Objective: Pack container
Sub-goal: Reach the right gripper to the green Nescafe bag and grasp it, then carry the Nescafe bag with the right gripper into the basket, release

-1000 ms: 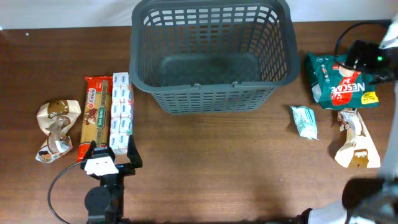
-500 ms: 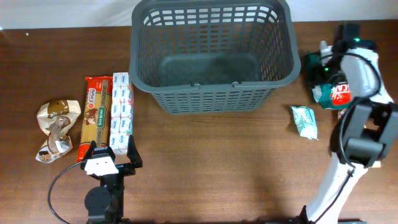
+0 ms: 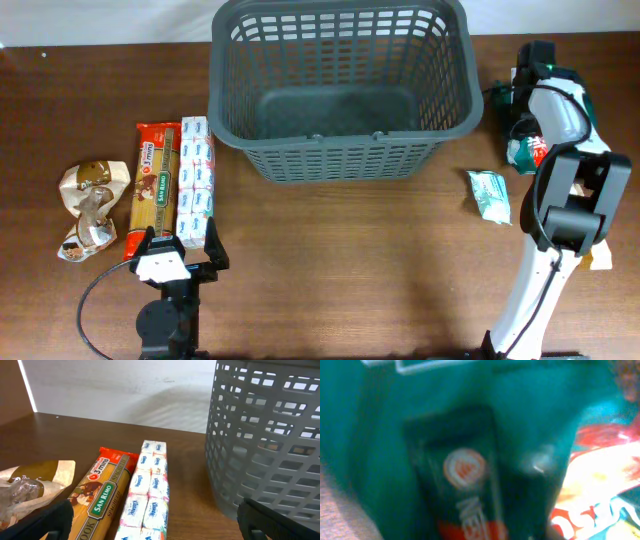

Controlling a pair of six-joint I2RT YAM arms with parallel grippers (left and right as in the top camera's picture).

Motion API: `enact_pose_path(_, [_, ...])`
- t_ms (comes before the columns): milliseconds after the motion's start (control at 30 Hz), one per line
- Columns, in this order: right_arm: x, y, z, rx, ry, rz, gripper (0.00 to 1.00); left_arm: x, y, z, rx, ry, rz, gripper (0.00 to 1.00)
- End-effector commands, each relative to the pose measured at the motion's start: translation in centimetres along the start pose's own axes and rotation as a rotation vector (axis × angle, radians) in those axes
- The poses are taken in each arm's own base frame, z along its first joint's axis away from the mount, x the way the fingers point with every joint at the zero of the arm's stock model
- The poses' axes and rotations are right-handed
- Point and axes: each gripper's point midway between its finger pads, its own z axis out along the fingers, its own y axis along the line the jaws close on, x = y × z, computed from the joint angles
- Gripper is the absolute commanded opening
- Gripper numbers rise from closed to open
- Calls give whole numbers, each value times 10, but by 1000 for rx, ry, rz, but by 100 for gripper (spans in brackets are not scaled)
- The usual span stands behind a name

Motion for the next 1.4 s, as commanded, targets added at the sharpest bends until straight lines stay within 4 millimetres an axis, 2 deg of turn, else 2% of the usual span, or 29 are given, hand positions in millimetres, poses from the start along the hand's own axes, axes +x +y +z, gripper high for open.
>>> enact_pose_path(0, [23, 37, 39, -119, 98, 52, 4, 2, -2, 0, 10, 0, -5, 99])
enact_pose_path(100, [22, 41, 26, -170, 91, 74, 3, 2, -2, 0, 10, 0, -5, 99])
enact_pose_path(200, [7, 25, -12, -163, 16, 94, 4, 2, -2, 0, 10, 0, -5, 99])
enact_pose_path(300, [-20, -10, -86, -141, -149, 145, 4, 2, -2, 0, 10, 0, -5, 99])
enact_pose_path(333, [-31, -31, -132, -125, -252, 175, 4, 2, -2, 0, 10, 0, -5, 99])
enact_pose_path(367, [-35, -40, -154, -117, -301, 188, 4, 2, -2, 0, 10, 0, -5, 99])
enact_pose_path(400, [-40, -53, -190, -106, -381, 209, 4, 2, -2, 0, 10, 0, -5, 99])
enact_pose_path(433, [-43, -69, -237, -90, -487, 232, 3, 2, -2, 0, 10, 0, -5, 99])
enact_pose_path(467, [-41, -81, -276, -77, -572, 247, 4, 2, -2, 0, 10, 0, -5, 99])
enact_pose_path(500, [-39, -87, -295, -71, -613, 256, 3, 2, -2, 0, 10, 0, -5, 99])
enact_pose_path(533, [-33, -95, -330, -66, -687, 269, 4, 2, -2, 0, 10, 0, -5, 99])
enact_pose_path(567, [-29, -99, -352, -65, -732, 272, 4, 2, -2, 0, 10, 0, -5, 99])
enact_pose_path(600, [-21, -100, -381, -66, -791, 271, 4, 2, -2, 0, 10, 0, -5, 99])
enact_pose_path(633, [-17, -98, -397, -76, -827, 257, 3, 2, -2, 0, 10, 0, -5, 99])
enact_pose_path(667, [-9, -76, -431, -136, -910, 135, 4, 2, -2, 0, 10, 0, -5, 99])
enact_pose_path(700, [-5, -63, -447, -177, -949, 72, 3, 2, -2, 0, 10, 0, -5, 99])
enact_pose_path(733, [2, -38, -470, -244, -1010, -33, 4, 2, -2, 0, 10, 0, -5, 99])
enact_pose_path(767, [8, -18, -484, -292, -1045, -107, 4, 2, -2, 0, 10, 0, -5, 99])
enact_pose_path(867, [16, 26, -501, -377, -1074, -247, 3, 2, -2, 0, 10, 0, -5, 99])
enact_pose_path(933, [20, 73, -498, -433, -1041, -376, 4, 2, -2, 0, 10, 0, -5, 99])
enact_pose_path(1000, [21, 103, -491, -466, -1007, -453, 4, 2, -2, 0, 10, 0, -5, 99])
enact_pose_path(1033, [20, 128, -483, -492, -978, -511, 3, 2, -2, 0, 10, 0, -5, 99])
enact_pose_path(1067, [17, 152, -473, -512, -947, -565, 3, 2, -2, 0, 10, 0, -5, 99])
enact_pose_path(1167, [8, 189, -443, -519, -865, -623, 4, 2, -2, 0, 10, 0, -5, 99])
enact_pose_path(1267, [1, 235, -382, -543, -699, -685, 3, 2, -2, 0, 10, 0, -5, 99])
enact_pose_path(1367, [8, 267, -344, -557, -579, -738, 4, 2, -2, 0, 10, 0, -5, 99])
